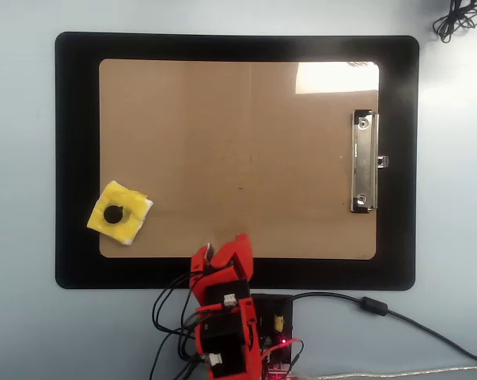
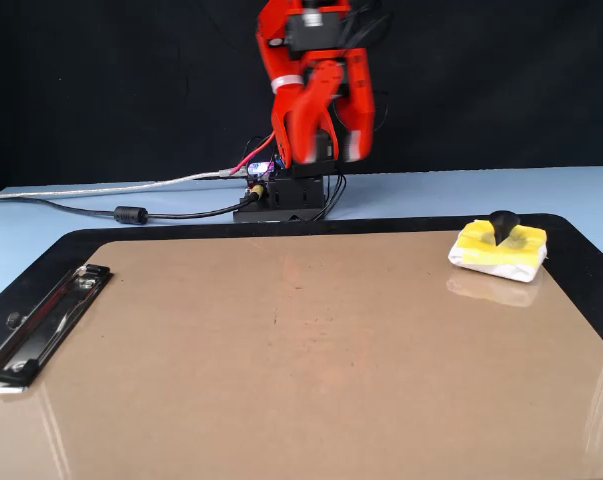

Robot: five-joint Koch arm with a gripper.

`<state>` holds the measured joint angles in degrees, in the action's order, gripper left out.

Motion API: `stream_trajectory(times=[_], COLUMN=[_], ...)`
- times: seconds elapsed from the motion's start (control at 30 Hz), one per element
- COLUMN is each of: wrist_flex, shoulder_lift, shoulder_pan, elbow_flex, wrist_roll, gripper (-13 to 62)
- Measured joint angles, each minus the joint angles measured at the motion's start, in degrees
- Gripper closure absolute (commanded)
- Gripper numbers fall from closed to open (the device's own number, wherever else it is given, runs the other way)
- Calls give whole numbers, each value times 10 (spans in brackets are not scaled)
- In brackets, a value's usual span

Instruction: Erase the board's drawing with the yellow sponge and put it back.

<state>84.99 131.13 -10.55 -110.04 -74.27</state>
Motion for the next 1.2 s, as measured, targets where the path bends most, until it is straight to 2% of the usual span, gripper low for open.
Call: stream_trajectory(times=[0.1,0.23,0.43,0.57,0.7,1.2], wrist_flex=[8,55,165,169,109,108], shoulder_lift=[10,9,9,9,10,10], shoulder_pan=[96,129,141,146,145,135], elbow_flex=[-106,-176,-183,-221,-271,-272], wrist_roll=[67,66,7,-54,-61,-64], gripper=[155,154,154,153,145,142])
